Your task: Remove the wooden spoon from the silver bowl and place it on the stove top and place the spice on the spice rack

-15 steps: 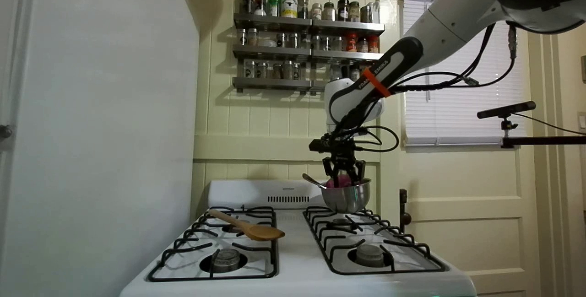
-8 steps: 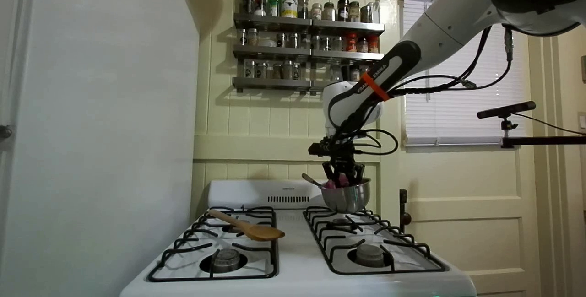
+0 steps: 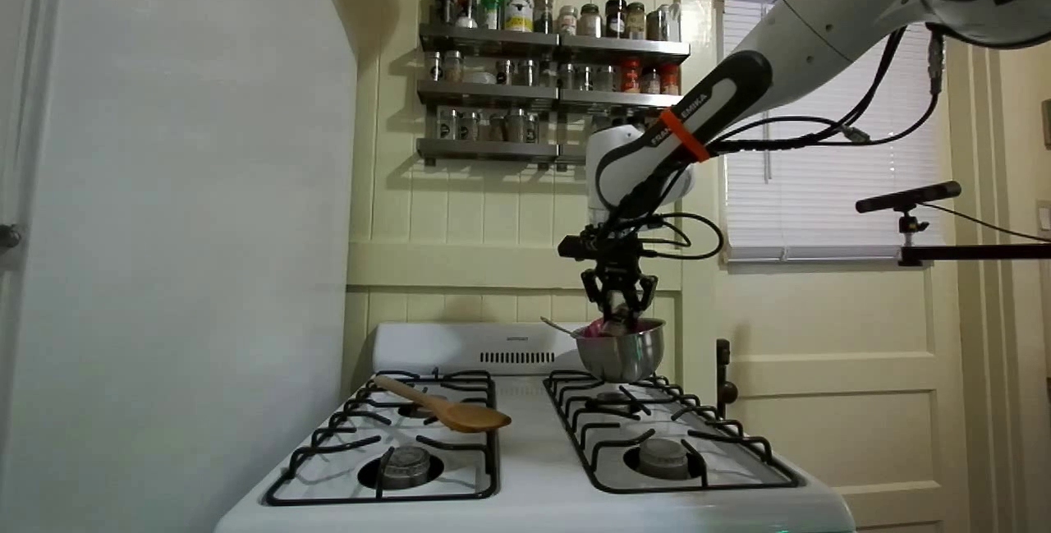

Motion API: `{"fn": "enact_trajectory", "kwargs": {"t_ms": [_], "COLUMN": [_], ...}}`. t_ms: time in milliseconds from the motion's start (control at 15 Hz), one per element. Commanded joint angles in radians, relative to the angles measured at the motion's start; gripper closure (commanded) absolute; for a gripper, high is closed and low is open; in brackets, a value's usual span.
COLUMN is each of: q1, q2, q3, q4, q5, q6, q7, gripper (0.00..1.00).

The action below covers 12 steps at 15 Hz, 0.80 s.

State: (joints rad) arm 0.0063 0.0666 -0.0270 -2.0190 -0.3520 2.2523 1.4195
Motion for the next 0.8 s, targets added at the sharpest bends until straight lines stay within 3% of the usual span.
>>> {"fn": "enact_trajectory", "kwargs": {"t_ms": [0, 267, 733], "q1": [-0.001, -0.01, -0.065], "q2": [-0.111, -0.182, -0.402], "q3": [0.003, 0.017, 0.085], "q4": [-0.074, -0.115, -0.147], "q5": [0.013, -0.034, -0.371], "q6": [-0.006, 0.038, 0.1], "q7": [-0.066, -0.077, 0.008], "gripper": [0.76, 0.76, 0.76]}}
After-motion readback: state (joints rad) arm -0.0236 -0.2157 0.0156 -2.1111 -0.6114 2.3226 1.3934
